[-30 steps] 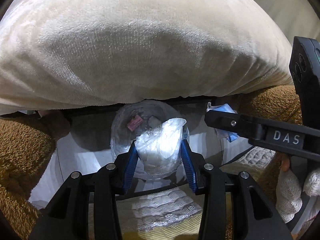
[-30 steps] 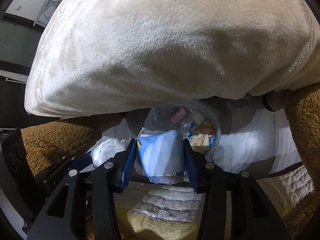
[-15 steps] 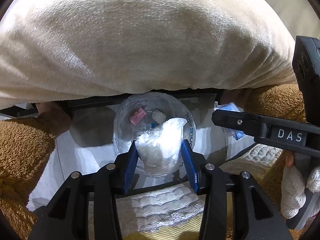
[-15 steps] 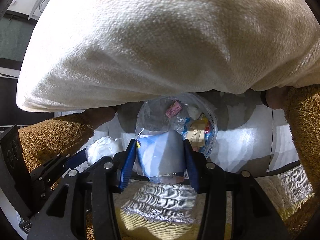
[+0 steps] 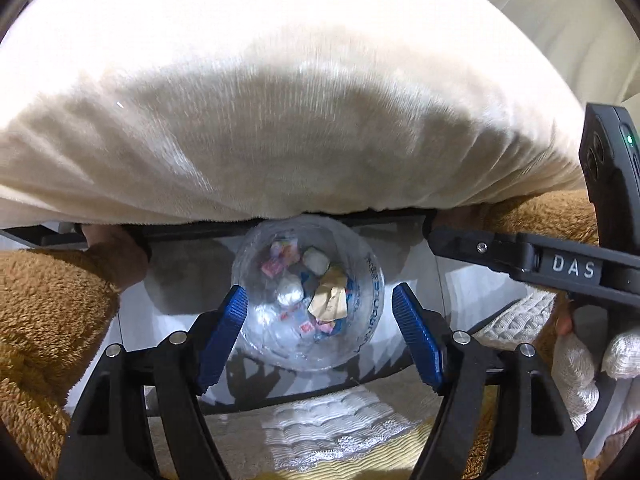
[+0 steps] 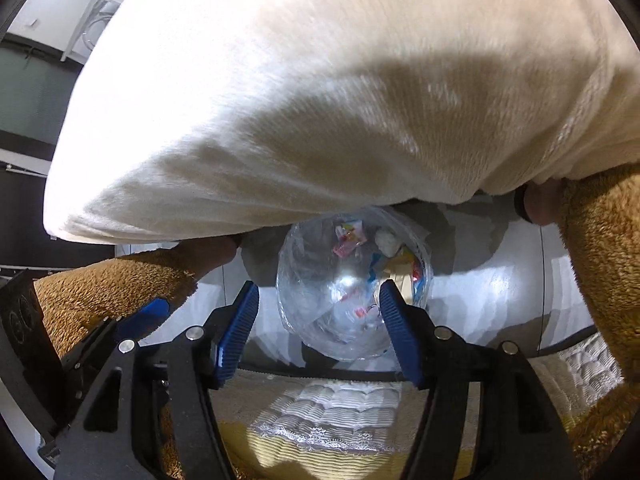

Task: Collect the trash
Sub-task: 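Open both tools over the bin to drop the packet and plastic bag, then close the right tool on the white printed packet on the bed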

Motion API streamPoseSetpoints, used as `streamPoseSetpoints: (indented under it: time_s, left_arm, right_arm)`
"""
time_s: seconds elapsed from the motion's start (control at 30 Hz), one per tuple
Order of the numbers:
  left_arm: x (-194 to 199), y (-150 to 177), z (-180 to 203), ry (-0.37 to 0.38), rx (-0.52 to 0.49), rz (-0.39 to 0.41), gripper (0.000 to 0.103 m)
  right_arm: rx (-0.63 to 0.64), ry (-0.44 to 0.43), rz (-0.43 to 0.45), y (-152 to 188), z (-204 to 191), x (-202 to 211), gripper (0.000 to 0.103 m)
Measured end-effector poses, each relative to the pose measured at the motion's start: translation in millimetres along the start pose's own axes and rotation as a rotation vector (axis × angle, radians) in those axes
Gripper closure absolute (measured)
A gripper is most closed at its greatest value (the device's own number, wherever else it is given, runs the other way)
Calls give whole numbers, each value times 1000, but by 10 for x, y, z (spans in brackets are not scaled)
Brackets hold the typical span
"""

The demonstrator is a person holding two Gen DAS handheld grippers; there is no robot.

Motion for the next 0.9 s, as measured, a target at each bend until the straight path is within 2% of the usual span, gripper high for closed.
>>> streamPoseSetpoints:
  time_s: [0.17,0.33,0.43,0.53,0.67,0.9]
  left_arm:
    - [318,-49,47,4,-25,128,29]
    - [670,-112,83,32,-45,268,29]
    - [877,-183,89,46,-57,344,29]
    - [1100,-288,108,14,-105,412,29]
    - [1311,-509,91,-15,-161,473,29]
    - [1459,-1004,-100,-44,-172,496,29]
  right_arm:
    - [62,-102,106,57,-134,367,40]
    - [199,-192,233,165,-357,788,40]
    - [262,-211,329,174,-474,1021,40]
    - [338,-201,434,139,-564,1258,40]
    - [415,-175,543,-40,-660,1521,40]
    - [446,-149,592,-692,-664,1762,40]
Point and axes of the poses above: each gripper's, at about its wrist camera, not at the fingertips, and x roughly against the way its jaws point, z to its right, y to its underside, the point moved 7 cm from there along -x, roughly the way its jaws point, and after that the axes turned 9 degrees about -x, right-handed, at the moved point
